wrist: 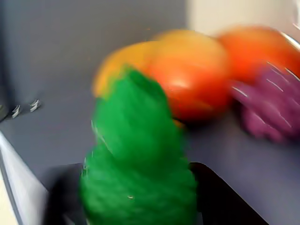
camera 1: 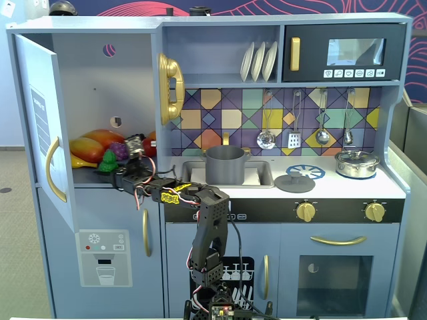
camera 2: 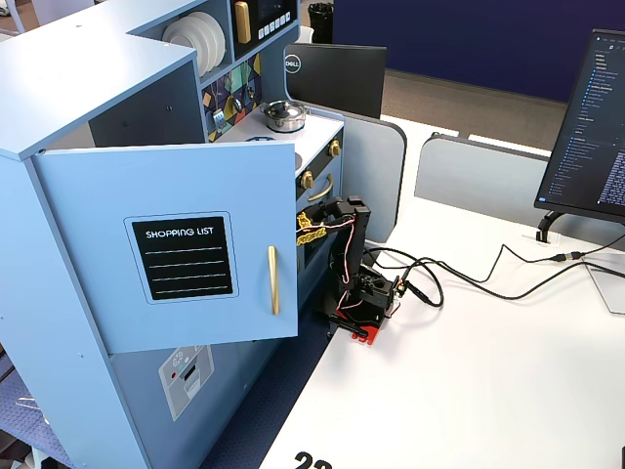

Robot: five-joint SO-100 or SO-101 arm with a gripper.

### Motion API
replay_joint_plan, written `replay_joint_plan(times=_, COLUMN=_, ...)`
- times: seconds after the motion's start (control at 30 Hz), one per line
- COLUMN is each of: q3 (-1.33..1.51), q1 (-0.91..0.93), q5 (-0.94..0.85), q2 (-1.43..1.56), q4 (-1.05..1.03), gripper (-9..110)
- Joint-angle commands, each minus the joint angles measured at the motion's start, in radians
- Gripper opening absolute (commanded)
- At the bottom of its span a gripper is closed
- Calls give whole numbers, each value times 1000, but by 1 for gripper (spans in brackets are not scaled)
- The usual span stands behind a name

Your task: Pick up the green pineapple from the left cabinet and place it in the gray recipient

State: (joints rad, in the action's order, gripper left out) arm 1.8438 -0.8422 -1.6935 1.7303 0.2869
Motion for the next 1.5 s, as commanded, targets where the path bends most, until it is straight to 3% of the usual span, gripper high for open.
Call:
replay_joint_plan(times=0.0, q3=-114, q1=-23, q5=-55, q2=32, q4=3, gripper=0)
replay_joint_plan(times=0.1, q3=-74, q1=-38, q5=-91, q2=149, q4=-20, gripper=0)
replay_joint_plan(times=0.43, q3=149, q1=-124, q5=-193, q2=833, q4=-436, gripper=0)
replay_joint_plan(times=0.57, q3=199, q1=-29, q5=-189, q2=994, q4=-442, gripper=0)
replay_joint_plan(times=0.67, q3=193, q1=153, q5=-112, q2=1043, q4=-472, gripper=0)
replay_joint_plan(times=1.0, q3=2, q1=724, q5=81, q2=824, q4=-546, gripper=0)
replay_joint_plan(times=1.47, q3=-101, q1=893, q5=55, q2=402, q4=-486, gripper=0)
